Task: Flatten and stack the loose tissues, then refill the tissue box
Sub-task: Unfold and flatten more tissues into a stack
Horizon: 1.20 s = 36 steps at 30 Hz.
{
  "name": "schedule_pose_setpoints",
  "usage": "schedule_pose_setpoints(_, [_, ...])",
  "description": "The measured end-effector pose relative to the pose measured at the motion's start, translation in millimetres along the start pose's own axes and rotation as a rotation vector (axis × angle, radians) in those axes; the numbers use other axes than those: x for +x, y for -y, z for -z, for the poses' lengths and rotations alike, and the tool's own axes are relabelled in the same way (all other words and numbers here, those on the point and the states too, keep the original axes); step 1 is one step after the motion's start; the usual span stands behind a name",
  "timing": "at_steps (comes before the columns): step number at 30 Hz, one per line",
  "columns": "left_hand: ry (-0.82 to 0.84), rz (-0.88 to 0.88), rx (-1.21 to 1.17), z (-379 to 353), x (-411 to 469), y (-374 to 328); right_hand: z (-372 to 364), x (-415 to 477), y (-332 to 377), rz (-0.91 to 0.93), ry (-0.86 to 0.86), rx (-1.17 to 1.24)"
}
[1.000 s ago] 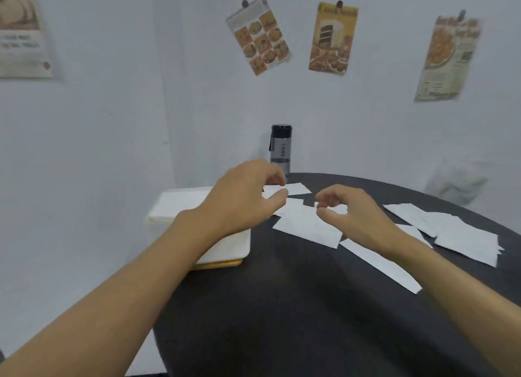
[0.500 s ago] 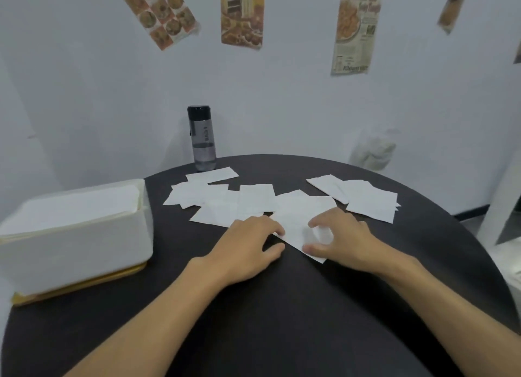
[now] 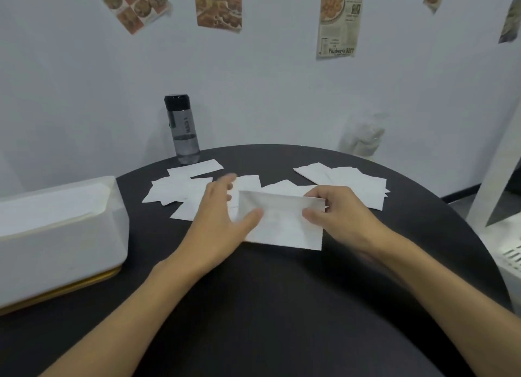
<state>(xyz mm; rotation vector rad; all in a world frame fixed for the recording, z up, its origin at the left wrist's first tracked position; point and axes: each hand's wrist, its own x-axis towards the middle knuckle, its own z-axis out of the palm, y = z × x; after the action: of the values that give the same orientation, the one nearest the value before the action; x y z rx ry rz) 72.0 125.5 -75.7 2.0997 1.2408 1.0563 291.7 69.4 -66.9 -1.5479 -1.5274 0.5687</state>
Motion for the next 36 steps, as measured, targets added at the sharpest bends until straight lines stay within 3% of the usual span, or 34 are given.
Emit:
schedule_pose_setpoints(3, [0.053,0.134,-0.144,14.1,0.8,0.4,-3.3,-7.0,4.9,-0.048,0.143,0.190])
schedule_pose_setpoints(6, [0.196,0.132,-0.164,25.8,-5.0,2.6,-8.7,-10.7,4.8,-0.046,0.218,0.163])
schedule_pose_setpoints(11, [0.394,0.064,0.034,37.6,-9.3,13.4,-9.2,-1.1,-3.6,0.029,-0.019,-0.095])
schedule_pose_setpoints(15, [0.447,0.021,0.081,39.7,-8.5,17.6,-12.7,16.4,-14.4,0.039,-0.071,-0.299])
schedule_pose_setpoints(18, [0.478,-0.002,0.106,39.4,-8.4,20.1,-24.3,38.1,-9.8,0.075,0.003,-0.380])
schedule_pose_setpoints(26, [0.497,-0.041,0.132,40.0,-5.6,26.4,-76.0,110.2,13.1,-0.104,0.015,-0.396])
schedule_pose_setpoints(36, [0.559,-0.048,0.187,45.9,-0.9,30.9,-95.7,124.0,16.8,-0.206,0.075,-0.514])
